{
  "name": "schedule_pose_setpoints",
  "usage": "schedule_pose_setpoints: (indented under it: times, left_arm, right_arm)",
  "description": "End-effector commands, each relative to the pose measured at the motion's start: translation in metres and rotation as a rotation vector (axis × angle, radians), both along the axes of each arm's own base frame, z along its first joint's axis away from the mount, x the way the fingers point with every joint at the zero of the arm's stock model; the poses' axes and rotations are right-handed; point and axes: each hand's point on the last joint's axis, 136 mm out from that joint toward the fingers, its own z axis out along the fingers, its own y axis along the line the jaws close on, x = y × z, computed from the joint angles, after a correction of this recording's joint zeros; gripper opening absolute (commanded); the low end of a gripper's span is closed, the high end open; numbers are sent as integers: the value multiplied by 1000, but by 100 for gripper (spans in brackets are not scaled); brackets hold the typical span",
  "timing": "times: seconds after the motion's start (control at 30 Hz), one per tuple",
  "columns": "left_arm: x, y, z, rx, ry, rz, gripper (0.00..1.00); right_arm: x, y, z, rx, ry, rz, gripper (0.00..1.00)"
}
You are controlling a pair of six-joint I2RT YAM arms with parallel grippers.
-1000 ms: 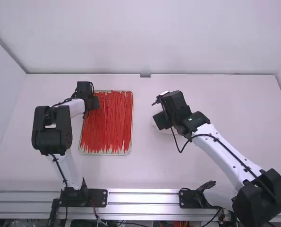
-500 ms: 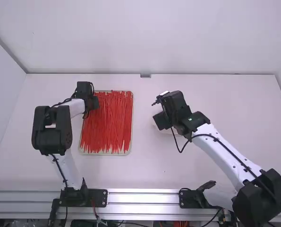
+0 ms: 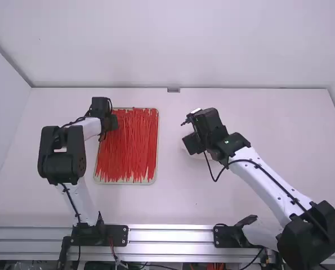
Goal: Fasten the cable tie
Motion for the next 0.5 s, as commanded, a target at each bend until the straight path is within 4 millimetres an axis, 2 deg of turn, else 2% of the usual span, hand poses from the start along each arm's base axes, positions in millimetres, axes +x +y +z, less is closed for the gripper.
schedule_pose_setpoints:
  times: [0.0, 0.47]
  left_arm:
    - [4, -4, 2, -4, -5, -18, 14]
    - [2, -3, -2, -5, -5, -13, 14]
  right_arm:
    - [6, 3, 10, 14, -21, -2, 98]
    - [6, 3, 10, 14, -20, -2, 98]
